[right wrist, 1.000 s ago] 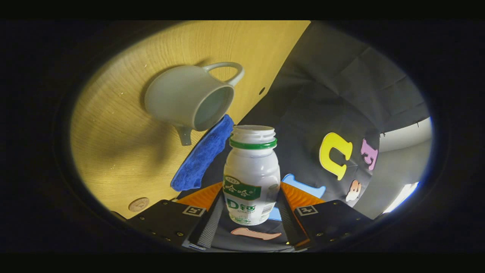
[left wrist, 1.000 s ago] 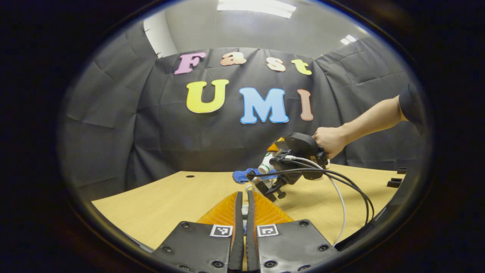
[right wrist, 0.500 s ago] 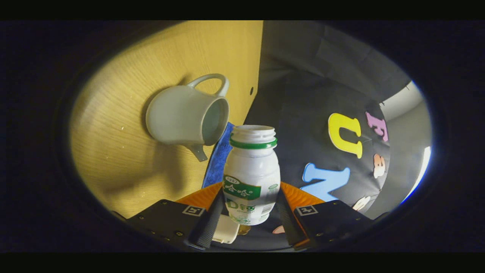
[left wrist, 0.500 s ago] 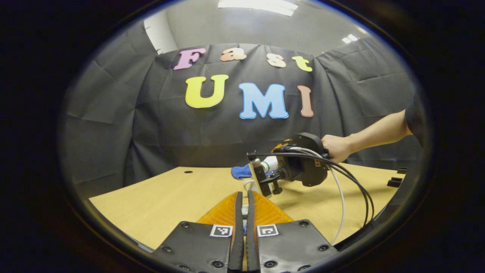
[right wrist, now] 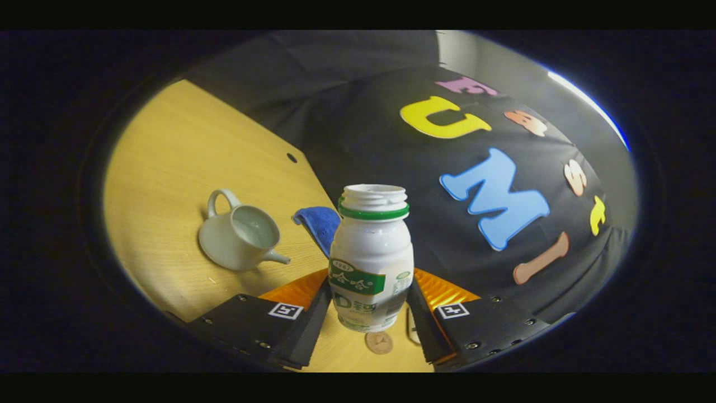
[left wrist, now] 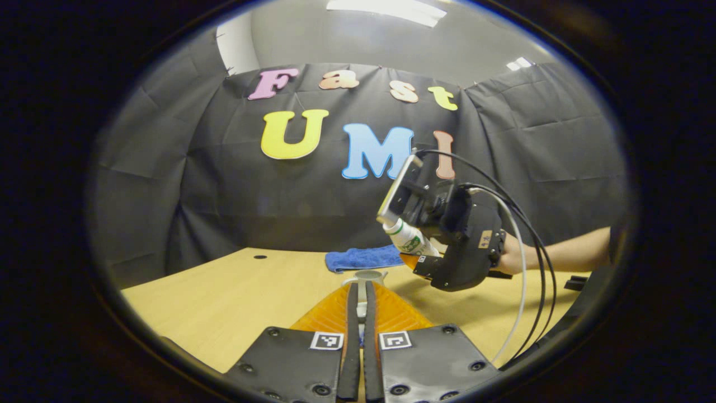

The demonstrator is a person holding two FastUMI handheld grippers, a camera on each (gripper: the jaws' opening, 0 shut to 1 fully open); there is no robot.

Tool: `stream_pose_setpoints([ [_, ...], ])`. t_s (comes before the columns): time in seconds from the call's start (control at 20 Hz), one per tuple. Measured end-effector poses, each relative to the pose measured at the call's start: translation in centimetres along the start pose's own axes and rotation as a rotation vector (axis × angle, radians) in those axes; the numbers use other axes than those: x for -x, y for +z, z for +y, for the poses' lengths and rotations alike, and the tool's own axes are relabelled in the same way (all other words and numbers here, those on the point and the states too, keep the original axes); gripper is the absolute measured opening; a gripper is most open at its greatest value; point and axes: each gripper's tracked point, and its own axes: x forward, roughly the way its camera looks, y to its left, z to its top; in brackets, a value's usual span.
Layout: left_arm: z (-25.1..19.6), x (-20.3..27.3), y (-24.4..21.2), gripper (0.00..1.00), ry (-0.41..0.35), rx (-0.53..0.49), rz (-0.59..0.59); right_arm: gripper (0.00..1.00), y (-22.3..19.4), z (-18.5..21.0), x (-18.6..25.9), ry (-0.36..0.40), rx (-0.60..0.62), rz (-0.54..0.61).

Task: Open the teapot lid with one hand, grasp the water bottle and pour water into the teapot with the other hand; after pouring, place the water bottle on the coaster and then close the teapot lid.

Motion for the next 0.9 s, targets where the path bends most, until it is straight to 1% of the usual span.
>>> stream_pose_setpoints([
  [0.15, -0.2, -2.3, 0.9, 0.13, -0.026, 0.036, 0.006, 0.72, -0.7, -1.5, 1.0, -0.010, -0.212, 0.017],
  [0.2, 0.0, -3.4, 0.7, 0.10, -0.031, 0.054, 0.019, 0.72, -1.0, -2.2, 1.4, -0.027, -0.277, 0.021],
  [0.25, 0.1, -4.4, 0.6, 0.13, -0.039, 0.077, 0.024, 0.72, -1.6, -3.0, 1.8, -0.033, -0.347, 0.027],
  [0.35, -0.2, -7.0, 1.0, 0.13, -0.052, 0.098, 0.035, 0.72, -2.5, -3.6, 2.5, -0.031, -0.480, 0.034],
  [0.4, -0.3, -8.1, 1.1, 0.13, -0.056, 0.102, 0.042, 0.72, -3.0, -4.2, 2.8, -0.039, -0.527, 0.036],
  [0.55, -0.9, -11.7, 1.7, 0.13, -0.073, 0.120, 0.046, 0.72, -6.0, -7.3, 3.7, -0.083, -0.607, 0.059],
  [0.6, -1.2, -12.8, 1.8, 0.09, -0.081, 0.129, 0.046, 0.72, -7.0, -8.1, 3.9, -0.100, -0.632, 0.064],
  [0.65, -1.5, -14.0, 1.9, 0.13, -0.087, 0.129, 0.049, 0.72, -7.9, -8.8, 4.1, -0.115, -0.663, 0.071],
  [0.75, -1.6, -16.7, 1.7, 0.13, -0.078, 0.099, 0.063, 0.72, -9.4, -9.9, 4.5, -0.133, -0.736, 0.074],
  [0.8, -1.5, -18.1, 1.4, 0.10, -0.076, 0.082, 0.071, 0.72, -10.0, -10.5, 4.7, -0.139, -0.761, 0.078],
  [0.85, -1.4, -19.4, 1.0, 0.10, -0.073, 0.068, 0.081, 0.72, -10.6, -11.2, 4.8, -0.152, -0.777, 0.078],
  [0.9, -1.2, -20.5, 0.0, 0.13, -0.068, 0.056, 0.104, 0.72, -11.1, -11.8, 5.0, -0.168, -0.781, 0.076],
])
